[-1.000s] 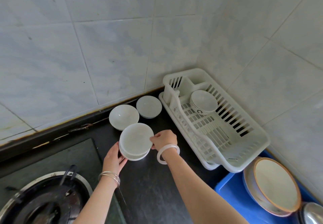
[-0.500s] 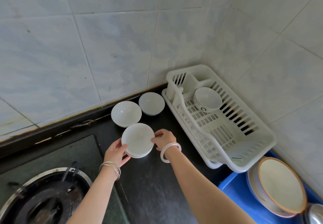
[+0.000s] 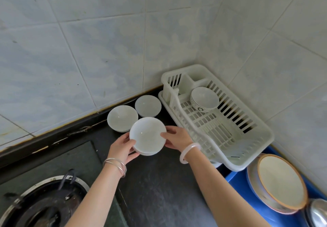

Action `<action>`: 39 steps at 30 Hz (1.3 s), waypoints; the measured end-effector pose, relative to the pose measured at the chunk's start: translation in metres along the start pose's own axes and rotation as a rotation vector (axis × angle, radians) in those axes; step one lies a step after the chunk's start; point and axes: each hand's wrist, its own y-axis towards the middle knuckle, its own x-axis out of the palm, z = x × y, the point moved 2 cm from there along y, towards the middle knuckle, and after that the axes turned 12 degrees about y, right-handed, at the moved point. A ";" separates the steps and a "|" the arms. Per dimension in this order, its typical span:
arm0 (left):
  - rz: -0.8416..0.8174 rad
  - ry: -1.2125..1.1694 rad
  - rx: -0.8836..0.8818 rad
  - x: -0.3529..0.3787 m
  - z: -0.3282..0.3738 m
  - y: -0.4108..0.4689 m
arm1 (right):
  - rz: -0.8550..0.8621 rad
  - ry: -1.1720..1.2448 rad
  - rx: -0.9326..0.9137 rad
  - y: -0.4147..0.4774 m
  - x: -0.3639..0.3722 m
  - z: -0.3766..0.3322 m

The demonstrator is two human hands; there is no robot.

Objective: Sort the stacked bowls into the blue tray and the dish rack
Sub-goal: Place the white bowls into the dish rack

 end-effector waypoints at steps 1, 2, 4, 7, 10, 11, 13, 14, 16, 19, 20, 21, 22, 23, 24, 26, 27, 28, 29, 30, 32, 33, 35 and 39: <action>-0.034 0.017 0.030 0.008 0.010 -0.004 | 0.004 0.026 -0.019 -0.004 -0.009 -0.008; -0.066 0.042 0.059 0.018 0.020 -0.008 | 0.014 0.042 -0.042 -0.008 -0.019 -0.018; -0.117 0.079 0.116 0.042 0.041 -0.016 | 0.057 0.038 -0.099 -0.014 -0.042 -0.038; -0.185 0.101 0.181 0.084 0.063 -0.024 | 0.151 0.018 -0.161 -0.020 -0.080 -0.064; -0.257 0.136 0.199 0.132 0.076 -0.027 | 0.247 -0.016 -0.140 -0.021 -0.121 -0.078; -0.280 0.146 0.193 0.149 0.078 -0.028 | 0.281 -0.030 -0.123 -0.020 -0.135 -0.080; -0.330 0.175 0.176 0.181 0.079 -0.028 | 0.357 -0.040 -0.089 -0.014 -0.164 -0.079; -0.355 0.197 0.166 0.196 0.079 -0.027 | 0.389 -0.038 -0.075 -0.012 -0.178 -0.078; -0.387 0.271 0.151 0.222 0.074 -0.022 | 0.431 -0.021 -0.037 -0.005 -0.202 -0.072; -0.425 0.374 0.113 0.254 0.064 -0.013 | 0.457 -0.023 0.030 0.006 -0.232 -0.057; -0.435 0.388 0.092 0.263 0.059 -0.010 | 0.458 -0.013 0.051 0.010 -0.240 -0.052; -0.443 0.394 0.067 0.271 0.055 -0.008 | 0.461 -0.003 0.072 0.014 -0.247 -0.047; -0.445 0.400 0.043 0.278 0.050 -0.006 | 0.466 -0.001 0.095 0.018 -0.253 -0.043; -0.442 0.409 0.023 0.284 0.046 -0.003 | 0.470 -0.009 0.116 0.021 -0.258 -0.040; -0.437 0.421 0.008 0.290 0.042 -0.001 | 0.475 -0.021 0.131 0.026 -0.263 -0.036; -0.434 0.439 -0.012 0.299 0.034 0.003 | 0.483 -0.049 0.145 0.034 -0.268 -0.030; -0.432 0.455 -0.019 0.302 0.031 0.005 | 0.488 -0.078 0.145 0.037 -0.270 -0.028; -0.427 0.475 -0.026 0.305 0.029 0.007 | 0.489 -0.122 0.146 0.039 -0.270 -0.027; -0.420 0.494 -0.036 0.308 0.028 0.009 | 0.487 -0.174 0.143 0.041 -0.270 -0.027; -0.416 0.505 -0.047 0.310 0.026 0.011 | 0.486 -0.226 0.140 0.042 -0.270 -0.027; -0.421 0.508 -0.071 0.314 0.024 0.014 | 0.489 -0.289 0.145 0.044 -0.271 -0.026; -0.425 0.513 -0.077 0.315 0.023 0.016 | 0.488 -0.301 0.153 0.045 -0.272 -0.025; -0.431 0.525 -0.075 0.317 0.021 0.019 | 0.477 -0.310 0.168 0.046 -0.273 -0.022; -0.455 0.557 -0.081 0.315 0.018 0.023 | 0.445 -0.316 0.169 0.048 -0.275 -0.020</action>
